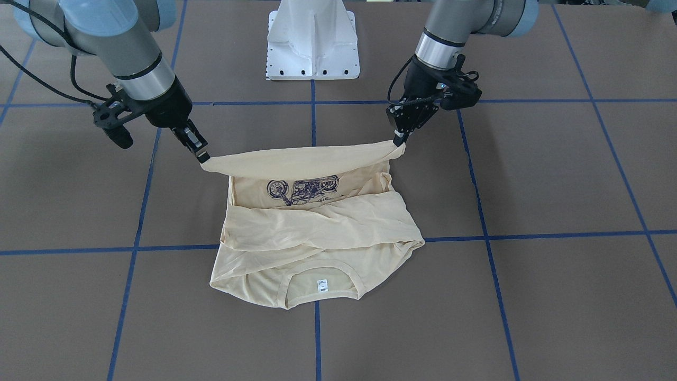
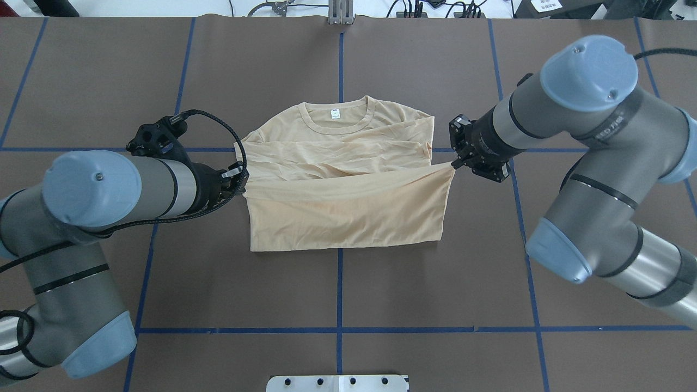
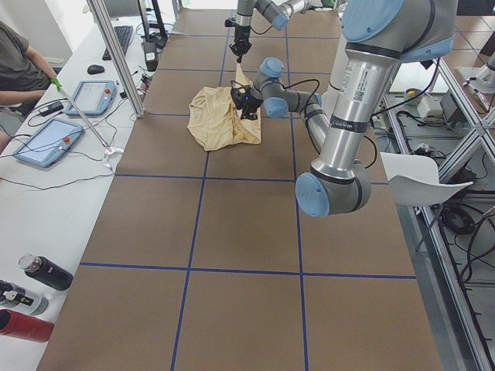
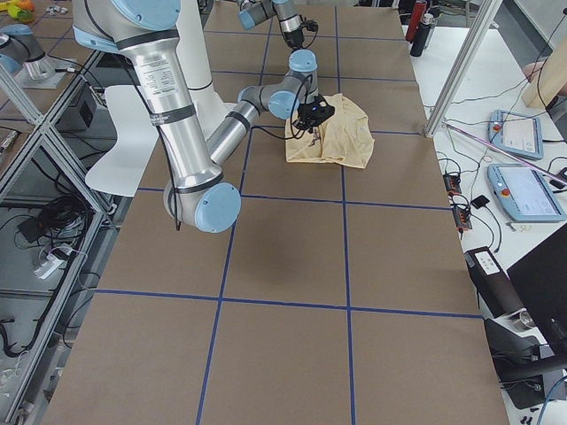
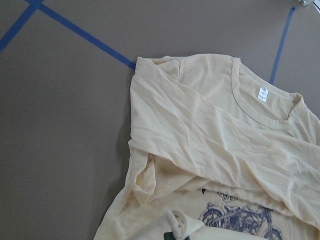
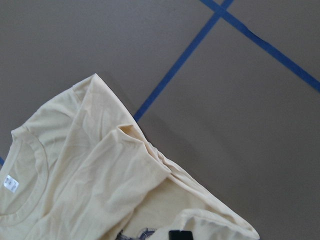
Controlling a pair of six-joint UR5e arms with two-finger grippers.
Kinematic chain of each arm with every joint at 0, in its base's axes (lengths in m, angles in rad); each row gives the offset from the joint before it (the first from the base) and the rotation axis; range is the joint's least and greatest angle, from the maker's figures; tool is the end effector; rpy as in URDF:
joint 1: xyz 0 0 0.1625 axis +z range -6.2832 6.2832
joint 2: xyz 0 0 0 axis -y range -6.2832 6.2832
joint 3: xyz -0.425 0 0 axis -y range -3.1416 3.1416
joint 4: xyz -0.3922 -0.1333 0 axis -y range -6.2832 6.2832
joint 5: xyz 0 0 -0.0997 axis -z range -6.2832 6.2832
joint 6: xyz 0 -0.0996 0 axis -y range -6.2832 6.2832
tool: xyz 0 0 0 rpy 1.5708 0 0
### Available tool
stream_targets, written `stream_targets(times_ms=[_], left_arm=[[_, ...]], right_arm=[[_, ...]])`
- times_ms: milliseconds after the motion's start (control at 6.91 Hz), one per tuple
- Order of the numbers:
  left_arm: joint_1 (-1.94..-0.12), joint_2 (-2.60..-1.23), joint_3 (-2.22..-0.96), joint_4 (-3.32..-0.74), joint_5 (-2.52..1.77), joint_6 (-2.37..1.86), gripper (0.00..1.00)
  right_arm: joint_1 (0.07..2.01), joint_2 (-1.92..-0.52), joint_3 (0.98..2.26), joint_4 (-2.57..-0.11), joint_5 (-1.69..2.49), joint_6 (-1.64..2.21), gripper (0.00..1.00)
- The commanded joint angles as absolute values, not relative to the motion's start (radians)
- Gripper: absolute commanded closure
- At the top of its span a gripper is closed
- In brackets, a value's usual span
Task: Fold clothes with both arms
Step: 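Lift both hem corners and fold them toward the collar with both grippers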
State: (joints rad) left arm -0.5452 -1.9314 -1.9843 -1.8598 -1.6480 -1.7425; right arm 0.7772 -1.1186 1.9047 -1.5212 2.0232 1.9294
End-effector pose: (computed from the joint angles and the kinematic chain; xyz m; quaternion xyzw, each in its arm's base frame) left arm 0.4185 -0.4007 0.2471 0.0614 0.5039 -0.2839 0.8135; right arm -0.3620 -0.4821 0.2534 -0.1183 -0.4294 0.4023 0.7998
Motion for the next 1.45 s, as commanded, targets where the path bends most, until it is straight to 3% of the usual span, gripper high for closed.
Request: stream_targets(times_ms=[0,434,723,1302], left_arm=[[-0.599,-1.977,-1.905,-1.871,-1.649,-1.712,1.0],[-0.662,-2.032,-1.668,-2.099,-1.646,-1.675,1.0],[-0.676,-2.075,-1.556,-2.176,-1.643,-1.675,1.0],[-0.684,-2.127,-1.429,-2.255,-1.599,-1.654,1.0]], right_arm=[[0.833,-0.943,1.666,-1.525,2.036,1.855,1.0],[0.876,-0.86,1.469,-1.523,2.025,1.668,1.0],[0.87,-0.822,1.314,-1.368,2.022,1.666,1.0],[0.821,-0.822,1.253,-1.319,1.982,1.655,1.0]])
